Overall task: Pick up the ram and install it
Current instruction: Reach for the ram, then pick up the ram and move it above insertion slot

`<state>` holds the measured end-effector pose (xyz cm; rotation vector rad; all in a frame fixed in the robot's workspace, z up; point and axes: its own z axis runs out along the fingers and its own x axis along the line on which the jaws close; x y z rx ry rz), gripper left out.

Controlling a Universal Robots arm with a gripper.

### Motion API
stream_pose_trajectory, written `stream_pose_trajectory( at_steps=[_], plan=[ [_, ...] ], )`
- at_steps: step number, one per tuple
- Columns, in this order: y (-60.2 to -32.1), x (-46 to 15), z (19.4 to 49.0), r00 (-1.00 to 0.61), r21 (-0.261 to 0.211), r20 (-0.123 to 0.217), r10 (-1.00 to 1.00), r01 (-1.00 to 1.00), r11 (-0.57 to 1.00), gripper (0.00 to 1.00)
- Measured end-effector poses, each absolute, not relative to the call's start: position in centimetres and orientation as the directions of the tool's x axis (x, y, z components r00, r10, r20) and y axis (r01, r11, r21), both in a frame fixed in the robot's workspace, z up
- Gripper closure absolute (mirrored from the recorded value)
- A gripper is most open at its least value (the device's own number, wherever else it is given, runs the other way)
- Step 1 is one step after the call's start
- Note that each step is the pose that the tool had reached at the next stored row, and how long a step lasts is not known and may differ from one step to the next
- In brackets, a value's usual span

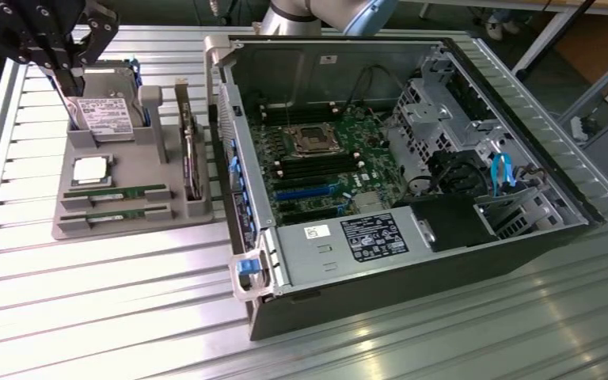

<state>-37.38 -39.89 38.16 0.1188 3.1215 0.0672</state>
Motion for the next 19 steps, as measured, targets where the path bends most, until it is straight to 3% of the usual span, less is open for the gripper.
stream_pose_trajectory(
  at_steps=[19],
  plan=[
    [-39.89,-37.38,38.15,-1.000,0.043,-0.016,0.008,0.008,0.999,0.91]
  ],
)
